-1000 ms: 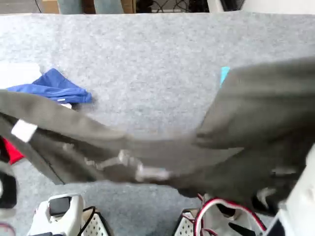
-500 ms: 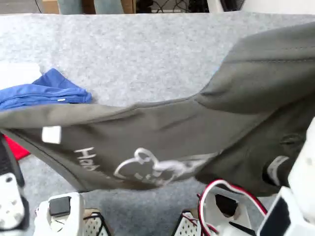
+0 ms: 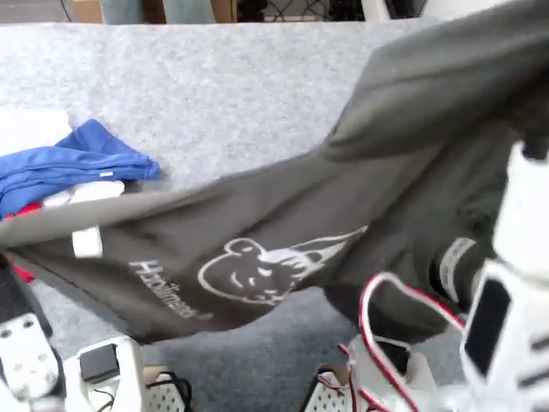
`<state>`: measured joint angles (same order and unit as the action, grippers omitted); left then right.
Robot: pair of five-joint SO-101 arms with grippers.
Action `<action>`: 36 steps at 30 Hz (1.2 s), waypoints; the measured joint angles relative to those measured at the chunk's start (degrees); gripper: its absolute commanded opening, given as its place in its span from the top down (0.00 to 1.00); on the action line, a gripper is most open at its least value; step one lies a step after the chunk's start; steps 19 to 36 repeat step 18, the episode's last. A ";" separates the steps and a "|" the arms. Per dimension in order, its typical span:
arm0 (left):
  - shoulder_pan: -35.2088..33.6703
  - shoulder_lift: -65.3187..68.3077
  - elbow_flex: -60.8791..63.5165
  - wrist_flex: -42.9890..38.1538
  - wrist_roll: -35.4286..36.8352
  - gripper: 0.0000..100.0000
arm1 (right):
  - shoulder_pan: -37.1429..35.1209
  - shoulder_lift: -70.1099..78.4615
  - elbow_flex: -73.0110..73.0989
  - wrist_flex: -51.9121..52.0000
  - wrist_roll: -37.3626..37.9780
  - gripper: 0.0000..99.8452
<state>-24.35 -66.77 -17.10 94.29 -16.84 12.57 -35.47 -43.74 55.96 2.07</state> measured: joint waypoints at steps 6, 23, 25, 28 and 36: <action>1.49 0.09 25.32 -22.07 0.00 0.97 | -1.58 0.26 22.15 -12.13 0.00 0.99; 9.14 16.53 73.05 -96.09 -3.78 0.97 | -9.41 21.10 48.62 -47.47 3.60 0.99; 9.14 16.53 73.05 -96.09 -3.78 0.97 | -9.41 21.10 48.62 -47.47 3.60 0.99; 9.14 16.53 73.05 -96.09 -3.78 0.97 | -9.41 21.10 48.62 -47.47 3.60 0.99; 9.14 16.53 73.05 -96.09 -3.78 0.97 | -9.41 21.10 48.62 -47.47 3.60 0.99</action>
